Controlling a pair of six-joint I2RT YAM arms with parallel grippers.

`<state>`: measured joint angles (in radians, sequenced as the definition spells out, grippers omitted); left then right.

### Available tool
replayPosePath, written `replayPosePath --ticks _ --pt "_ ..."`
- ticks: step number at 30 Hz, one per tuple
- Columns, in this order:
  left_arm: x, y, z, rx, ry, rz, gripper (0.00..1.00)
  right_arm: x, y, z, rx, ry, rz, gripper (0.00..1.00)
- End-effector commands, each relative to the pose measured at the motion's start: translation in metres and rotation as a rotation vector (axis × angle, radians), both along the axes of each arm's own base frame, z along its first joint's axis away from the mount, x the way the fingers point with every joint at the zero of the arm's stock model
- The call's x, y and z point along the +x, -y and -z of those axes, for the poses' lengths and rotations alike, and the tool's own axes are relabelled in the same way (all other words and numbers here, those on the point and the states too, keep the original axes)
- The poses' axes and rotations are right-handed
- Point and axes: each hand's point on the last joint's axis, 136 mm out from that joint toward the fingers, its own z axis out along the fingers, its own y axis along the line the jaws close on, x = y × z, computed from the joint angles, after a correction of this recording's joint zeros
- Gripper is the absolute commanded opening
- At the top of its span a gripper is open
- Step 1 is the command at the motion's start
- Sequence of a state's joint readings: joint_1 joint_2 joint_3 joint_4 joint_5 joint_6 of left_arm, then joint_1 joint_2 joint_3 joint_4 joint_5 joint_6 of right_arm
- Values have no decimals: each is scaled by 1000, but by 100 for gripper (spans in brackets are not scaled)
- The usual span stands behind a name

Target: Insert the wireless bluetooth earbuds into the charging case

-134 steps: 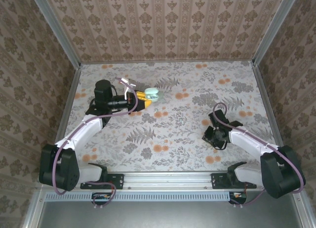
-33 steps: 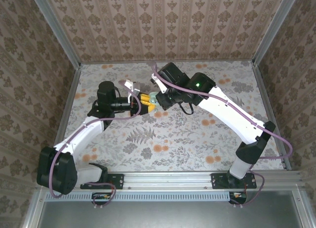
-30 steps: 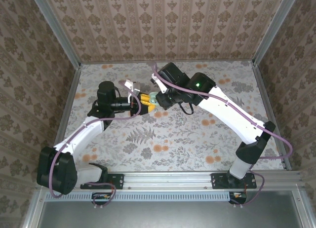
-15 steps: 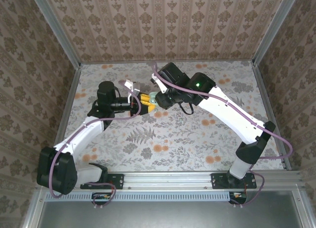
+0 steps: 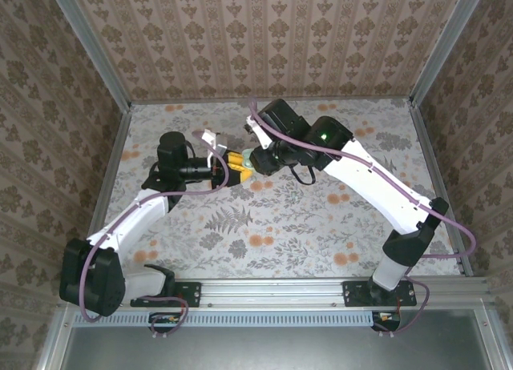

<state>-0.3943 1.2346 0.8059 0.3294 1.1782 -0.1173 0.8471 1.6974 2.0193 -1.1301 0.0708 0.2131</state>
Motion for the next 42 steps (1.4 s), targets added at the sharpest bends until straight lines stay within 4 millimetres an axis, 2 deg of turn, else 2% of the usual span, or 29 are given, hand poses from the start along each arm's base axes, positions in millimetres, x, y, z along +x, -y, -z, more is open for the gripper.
replayPosePath --ticks 1,6,11,17,21,22,27,30,33,42 --pt "-7 1 -13 -22 73 25 3 -4 3 -21 54 13 8 27" --pt "-8 2 -16 -26 80 31 3 -6 12 -43 117 49 27 27" --pt "-9 3 -18 -29 88 31 3 -2 24 -58 203 66 73 29" --pt "-11 3 -22 -35 107 28 3 9 38 -58 383 4 160 32" --pt "-14 2 -26 -40 122 22 3 15 46 -53 517 -52 220 42" --pt "-15 2 -27 -41 125 22 3 11 48 -59 556 -50 217 44" --pt "-23 6 -32 -53 164 28 3 6 38 -59 646 -103 184 52" --pt "-22 5 -35 -63 188 10 3 6 30 -58 667 -140 167 53" --pt "-33 12 -39 -74 199 35 3 6 25 -56 687 -166 155 54" --pt "-40 12 -45 -85 221 15 3 -4 21 -46 722 -224 140 60"
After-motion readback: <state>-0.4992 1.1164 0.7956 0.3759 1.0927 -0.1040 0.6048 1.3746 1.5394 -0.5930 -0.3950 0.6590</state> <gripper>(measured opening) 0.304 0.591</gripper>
